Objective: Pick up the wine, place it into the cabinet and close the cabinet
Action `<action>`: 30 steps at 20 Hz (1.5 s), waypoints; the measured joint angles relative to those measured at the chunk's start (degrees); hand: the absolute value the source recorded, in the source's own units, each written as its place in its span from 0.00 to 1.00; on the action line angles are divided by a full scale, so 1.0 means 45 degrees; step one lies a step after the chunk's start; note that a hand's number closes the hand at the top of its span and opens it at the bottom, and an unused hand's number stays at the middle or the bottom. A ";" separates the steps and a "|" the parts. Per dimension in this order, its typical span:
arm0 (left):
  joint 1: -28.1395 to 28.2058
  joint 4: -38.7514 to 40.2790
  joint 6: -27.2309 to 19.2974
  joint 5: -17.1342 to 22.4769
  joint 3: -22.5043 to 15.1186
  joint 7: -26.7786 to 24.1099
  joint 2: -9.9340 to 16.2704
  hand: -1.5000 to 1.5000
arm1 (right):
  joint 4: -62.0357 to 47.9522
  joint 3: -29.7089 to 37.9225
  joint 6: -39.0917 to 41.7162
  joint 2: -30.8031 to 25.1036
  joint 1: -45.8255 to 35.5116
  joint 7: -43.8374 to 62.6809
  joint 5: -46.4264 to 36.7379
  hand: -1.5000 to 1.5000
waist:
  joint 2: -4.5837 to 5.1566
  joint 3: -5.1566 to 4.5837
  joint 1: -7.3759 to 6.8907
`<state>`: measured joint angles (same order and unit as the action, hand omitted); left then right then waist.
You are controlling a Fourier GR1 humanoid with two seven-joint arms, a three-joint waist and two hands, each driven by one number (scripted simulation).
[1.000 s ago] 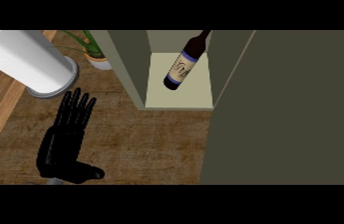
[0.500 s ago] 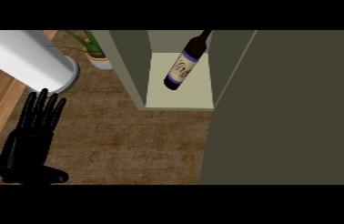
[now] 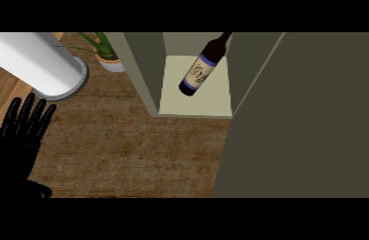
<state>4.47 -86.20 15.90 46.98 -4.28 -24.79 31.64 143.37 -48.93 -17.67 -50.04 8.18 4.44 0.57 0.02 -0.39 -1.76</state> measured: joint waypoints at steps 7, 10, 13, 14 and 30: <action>-0.0318 0.0116 0.0294 0.0261 0.0261 0.0274 0.0253 0.00 | -0.0145 0.0782 0.0540 0.0850 -0.1035 0.0630 0.0150 1.00 | 0.0104 -0.0020 -0.0352; -0.0354 0.0213 0.0489 0.0252 0.0283 0.0238 0.0272 0.00 | -0.0294 0.1263 0.0610 0.1522 -0.1723 0.1219 0.0308 1.00 | 0.0150 -0.0032 -0.0520; -0.0493 0.0297 0.0572 0.0342 0.0332 0.0410 0.0367 0.00 | -0.0691 0.1659 0.0562 0.2438 -0.2719 0.2002 0.0631 1.00 | 0.0170 -0.0037 -0.0639; -0.0491 0.0378 0.0628 0.0334 0.0352 0.0411 0.0389 0.00 | -0.0826 0.1567 0.0494 0.2861 -0.3110 0.2370 0.0762 1.00 | 0.0168 -0.0040 -0.0657; -0.0274 0.1022 0.1265 0.0550 0.1222 0.0544 0.0633 0.00 | -0.9064 0.3350 -0.0825 1.0585 -1.3031 0.6121 0.2592 1.00 | 0.0047 0.0051 -0.0172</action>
<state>3.23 -81.60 21.59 49.46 1.22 -22.34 34.49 102.58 -33.85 -21.38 -2.41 -50.46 31.99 12.24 0.23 -0.16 -2.53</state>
